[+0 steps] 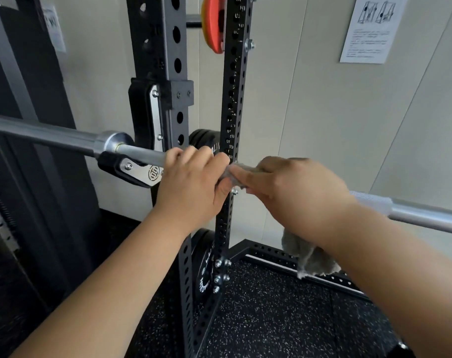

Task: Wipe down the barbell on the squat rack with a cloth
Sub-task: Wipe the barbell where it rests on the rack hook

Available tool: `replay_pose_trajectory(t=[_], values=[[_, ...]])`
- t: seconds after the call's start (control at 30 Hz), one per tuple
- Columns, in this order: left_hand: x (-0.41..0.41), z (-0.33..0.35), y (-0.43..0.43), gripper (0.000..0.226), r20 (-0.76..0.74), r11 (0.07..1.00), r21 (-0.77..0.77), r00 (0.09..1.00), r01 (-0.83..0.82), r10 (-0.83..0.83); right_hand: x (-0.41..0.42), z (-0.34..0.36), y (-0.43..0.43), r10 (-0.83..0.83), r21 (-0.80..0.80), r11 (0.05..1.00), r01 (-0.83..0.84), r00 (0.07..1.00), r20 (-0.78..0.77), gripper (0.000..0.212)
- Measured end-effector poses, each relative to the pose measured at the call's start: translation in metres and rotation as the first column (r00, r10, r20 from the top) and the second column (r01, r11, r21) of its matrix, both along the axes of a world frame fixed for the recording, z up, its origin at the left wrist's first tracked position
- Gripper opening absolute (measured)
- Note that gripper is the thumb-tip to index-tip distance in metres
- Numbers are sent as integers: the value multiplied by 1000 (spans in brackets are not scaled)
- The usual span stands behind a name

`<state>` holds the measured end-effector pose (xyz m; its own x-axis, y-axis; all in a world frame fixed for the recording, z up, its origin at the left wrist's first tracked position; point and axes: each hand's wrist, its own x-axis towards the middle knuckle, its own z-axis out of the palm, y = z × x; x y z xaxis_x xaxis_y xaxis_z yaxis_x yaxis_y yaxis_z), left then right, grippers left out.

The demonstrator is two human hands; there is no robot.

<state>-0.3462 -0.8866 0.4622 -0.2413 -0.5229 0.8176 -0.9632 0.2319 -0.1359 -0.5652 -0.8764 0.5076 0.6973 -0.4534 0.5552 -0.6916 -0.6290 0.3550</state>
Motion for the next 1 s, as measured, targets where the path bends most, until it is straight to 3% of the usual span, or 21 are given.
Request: replay_pose_trajectory(t=[0.03,0.07,0.13,0.23,0.43,0.53,0.6,0.77,0.9,1.0], values=[[3,1,-3,44,19,1000,-15,999,27,-26,-3,-2,1,4,-5,1000,-4,1000,-7,68],[5,4,-6,48,39,998,-23,998,57,-56,-11,-2,5,15,17,1000,-14,999,-35,64],[9,10,-11,57,78,994,-18,991,108,-107,-29,1,16,15,100,995,-7,997,-81,38],[11,21,-12,54,109,986,8,980,168,-168,-45,2,26,19,29,999,-21,999,42,36],[-4,56,-9,70,-18,934,353,998,56,-53,-17,5,7,56,-53,997,-52,996,71,34],[-6,63,-9,68,-30,903,428,999,34,-23,-27,2,19,40,-48,998,-38,999,26,29],[-5,55,-10,68,-12,927,374,1000,21,-18,-43,-2,28,48,-44,998,-46,998,38,18],[-9,18,-11,66,-93,990,-28,986,136,-139,-35,-7,26,60,-121,992,-48,993,99,13],[-29,-10,-4,41,-119,981,-151,983,122,-141,-28,-8,25,51,-122,992,-36,990,129,17],[-30,-7,-7,47,-117,981,-157,984,116,-135,-38,-12,30,13,-159,987,16,985,175,9]])
